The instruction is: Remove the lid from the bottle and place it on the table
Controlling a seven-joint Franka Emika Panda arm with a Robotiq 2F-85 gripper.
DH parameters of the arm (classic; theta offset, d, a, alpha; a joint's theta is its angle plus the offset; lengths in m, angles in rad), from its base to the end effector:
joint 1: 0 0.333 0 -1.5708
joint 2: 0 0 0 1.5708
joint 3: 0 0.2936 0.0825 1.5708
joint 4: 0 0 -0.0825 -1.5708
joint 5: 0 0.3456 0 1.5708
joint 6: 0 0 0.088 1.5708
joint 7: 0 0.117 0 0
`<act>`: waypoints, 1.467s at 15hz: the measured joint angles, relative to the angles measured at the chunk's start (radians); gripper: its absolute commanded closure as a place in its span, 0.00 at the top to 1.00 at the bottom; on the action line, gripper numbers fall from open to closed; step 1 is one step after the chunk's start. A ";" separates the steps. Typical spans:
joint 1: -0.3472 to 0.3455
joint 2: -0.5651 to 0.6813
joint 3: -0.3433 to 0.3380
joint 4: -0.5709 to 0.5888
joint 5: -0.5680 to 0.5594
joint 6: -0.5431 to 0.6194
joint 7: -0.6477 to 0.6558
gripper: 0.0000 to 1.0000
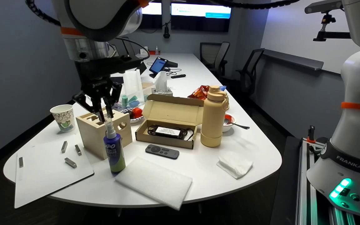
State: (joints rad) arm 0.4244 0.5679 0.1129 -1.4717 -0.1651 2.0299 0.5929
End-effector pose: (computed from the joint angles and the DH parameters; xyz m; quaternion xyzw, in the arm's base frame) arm 0.5787 0.3183 0.3378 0.9990 0.0003 0.0211 0.0382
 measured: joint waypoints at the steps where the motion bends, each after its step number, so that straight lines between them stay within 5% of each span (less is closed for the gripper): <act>1: 0.000 0.000 0.000 0.010 0.003 -0.013 -0.001 0.06; 13: -0.040 0.000 -0.034 0.068 0.021 -0.070 0.011 0.06; 22: -0.091 0.041 -0.040 -0.036 0.074 0.051 0.009 0.06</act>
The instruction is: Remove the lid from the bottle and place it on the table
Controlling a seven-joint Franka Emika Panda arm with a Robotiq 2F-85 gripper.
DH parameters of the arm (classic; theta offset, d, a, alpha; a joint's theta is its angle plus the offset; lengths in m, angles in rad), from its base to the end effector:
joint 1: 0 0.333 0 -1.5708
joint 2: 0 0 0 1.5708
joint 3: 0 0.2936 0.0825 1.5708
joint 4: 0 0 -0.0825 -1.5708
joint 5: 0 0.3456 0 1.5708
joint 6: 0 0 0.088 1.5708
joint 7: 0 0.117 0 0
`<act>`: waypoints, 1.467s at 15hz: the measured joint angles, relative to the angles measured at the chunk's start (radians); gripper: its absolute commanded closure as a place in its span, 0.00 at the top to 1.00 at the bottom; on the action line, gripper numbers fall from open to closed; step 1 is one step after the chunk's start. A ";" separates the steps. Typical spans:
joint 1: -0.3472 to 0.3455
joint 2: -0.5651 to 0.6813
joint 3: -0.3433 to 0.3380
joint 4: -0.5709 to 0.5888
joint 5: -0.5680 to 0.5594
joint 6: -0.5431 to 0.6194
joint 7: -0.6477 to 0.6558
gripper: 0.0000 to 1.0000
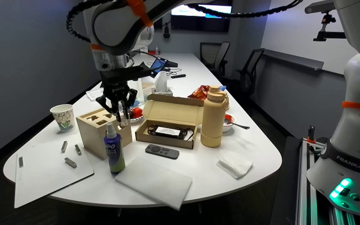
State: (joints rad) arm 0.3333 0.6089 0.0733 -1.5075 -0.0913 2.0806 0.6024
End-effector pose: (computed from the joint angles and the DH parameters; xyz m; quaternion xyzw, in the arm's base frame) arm 0.6090 0.2485 0.2986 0.9964 -0.0810 -0.0059 0.0243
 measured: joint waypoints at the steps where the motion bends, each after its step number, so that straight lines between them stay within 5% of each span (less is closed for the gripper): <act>1: 0.000 0.006 0.000 -0.011 0.000 0.016 0.000 0.06; 10: -0.003 0.025 -0.016 -0.101 0.000 0.140 -0.003 0.06; 11: -0.005 0.026 -0.017 -0.107 0.000 0.146 -0.003 0.51; 13: -0.007 0.027 -0.020 -0.120 0.000 0.159 -0.003 0.58; 18: -0.017 0.027 -0.023 -0.134 0.013 0.179 -0.003 0.96; 22: -0.023 0.027 -0.023 -0.145 0.032 0.201 -0.006 1.00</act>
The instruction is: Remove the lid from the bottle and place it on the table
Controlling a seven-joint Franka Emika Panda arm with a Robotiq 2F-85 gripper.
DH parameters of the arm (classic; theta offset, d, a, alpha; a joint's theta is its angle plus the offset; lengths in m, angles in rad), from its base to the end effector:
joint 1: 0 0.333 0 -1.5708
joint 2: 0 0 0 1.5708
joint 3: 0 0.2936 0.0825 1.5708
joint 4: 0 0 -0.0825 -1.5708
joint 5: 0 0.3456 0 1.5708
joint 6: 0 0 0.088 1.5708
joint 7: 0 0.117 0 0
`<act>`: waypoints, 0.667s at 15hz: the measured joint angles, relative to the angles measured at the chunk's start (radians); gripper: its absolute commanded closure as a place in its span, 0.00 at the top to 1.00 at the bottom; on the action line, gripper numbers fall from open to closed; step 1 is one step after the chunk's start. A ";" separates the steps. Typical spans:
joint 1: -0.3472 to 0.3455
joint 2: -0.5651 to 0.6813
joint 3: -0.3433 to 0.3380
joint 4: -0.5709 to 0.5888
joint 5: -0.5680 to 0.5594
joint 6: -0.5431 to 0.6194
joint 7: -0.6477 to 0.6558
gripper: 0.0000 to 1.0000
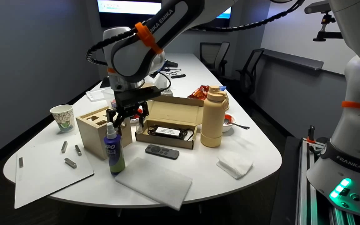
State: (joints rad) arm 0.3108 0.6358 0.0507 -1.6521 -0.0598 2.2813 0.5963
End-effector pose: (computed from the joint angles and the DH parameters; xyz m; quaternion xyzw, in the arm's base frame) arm 0.6031 0.2223 0.2381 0.9947 -0.1026 0.0010 0.0080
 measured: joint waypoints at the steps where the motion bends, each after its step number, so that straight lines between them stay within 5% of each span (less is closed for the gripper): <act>1: -0.001 0.000 0.001 -0.001 0.009 0.002 -0.006 1.00; 10: -0.003 0.041 0.006 -0.001 0.086 0.001 -0.040 1.00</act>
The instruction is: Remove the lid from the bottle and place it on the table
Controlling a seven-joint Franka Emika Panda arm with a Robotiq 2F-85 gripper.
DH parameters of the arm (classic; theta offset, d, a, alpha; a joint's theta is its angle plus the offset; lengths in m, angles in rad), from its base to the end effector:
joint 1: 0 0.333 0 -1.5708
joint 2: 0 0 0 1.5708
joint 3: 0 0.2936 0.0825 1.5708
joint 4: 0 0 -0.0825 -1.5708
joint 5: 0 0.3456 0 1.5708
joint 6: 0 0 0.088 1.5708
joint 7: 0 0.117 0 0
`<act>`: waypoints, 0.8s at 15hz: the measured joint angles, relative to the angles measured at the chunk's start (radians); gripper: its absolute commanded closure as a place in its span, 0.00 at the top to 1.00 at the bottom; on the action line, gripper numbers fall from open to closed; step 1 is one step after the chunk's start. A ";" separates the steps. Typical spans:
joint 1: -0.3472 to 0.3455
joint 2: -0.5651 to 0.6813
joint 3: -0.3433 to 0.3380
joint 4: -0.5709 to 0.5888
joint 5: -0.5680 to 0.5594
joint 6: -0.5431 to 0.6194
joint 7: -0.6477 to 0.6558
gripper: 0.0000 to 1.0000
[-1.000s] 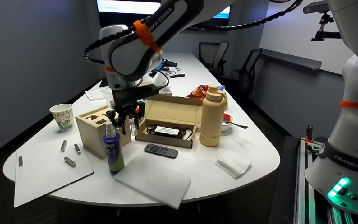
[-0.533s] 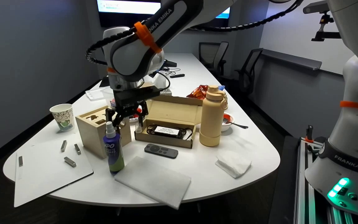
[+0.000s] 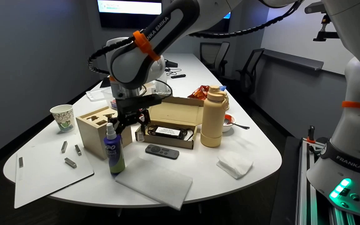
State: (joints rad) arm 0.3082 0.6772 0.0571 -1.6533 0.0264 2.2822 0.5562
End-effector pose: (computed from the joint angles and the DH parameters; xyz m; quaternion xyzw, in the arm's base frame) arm 0.5969 0.2253 0.2114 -0.9933 0.1099 0.0336 0.0144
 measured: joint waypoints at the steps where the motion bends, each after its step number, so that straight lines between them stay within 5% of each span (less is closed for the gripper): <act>1: -0.002 0.007 0.000 0.000 0.007 0.000 0.000 1.00; 12: -0.013 0.044 0.000 0.006 0.032 -0.008 0.000 1.00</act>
State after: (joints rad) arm 0.2949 0.7210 0.0567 -1.6472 0.0588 2.2743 0.5560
